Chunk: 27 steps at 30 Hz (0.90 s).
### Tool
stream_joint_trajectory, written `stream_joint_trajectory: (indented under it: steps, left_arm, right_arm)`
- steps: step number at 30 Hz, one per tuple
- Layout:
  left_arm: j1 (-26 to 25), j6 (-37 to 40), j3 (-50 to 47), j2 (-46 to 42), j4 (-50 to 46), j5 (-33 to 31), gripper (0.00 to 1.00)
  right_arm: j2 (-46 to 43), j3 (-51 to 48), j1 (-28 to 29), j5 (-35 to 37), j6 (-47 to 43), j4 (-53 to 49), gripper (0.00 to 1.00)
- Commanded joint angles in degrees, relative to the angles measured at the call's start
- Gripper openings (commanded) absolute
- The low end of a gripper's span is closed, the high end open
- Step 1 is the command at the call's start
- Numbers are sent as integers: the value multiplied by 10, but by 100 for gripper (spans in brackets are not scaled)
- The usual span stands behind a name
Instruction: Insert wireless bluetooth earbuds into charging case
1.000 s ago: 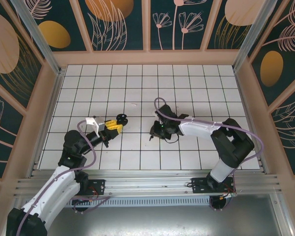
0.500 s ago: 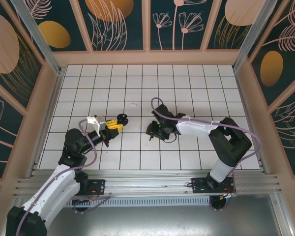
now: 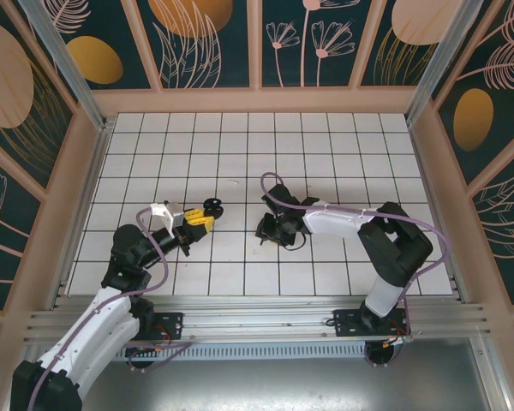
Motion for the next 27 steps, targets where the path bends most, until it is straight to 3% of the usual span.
stream_joint_trajectory:
  steps: [1,27]
  left_arm:
    - [2,7,17,-7,2,3,0]
    - [2,4,16,-2,7,5,0]
  right_arm:
    - [14,19,6,9,5,-13,39]
    - [53,40,10,13,-15,-17,25]
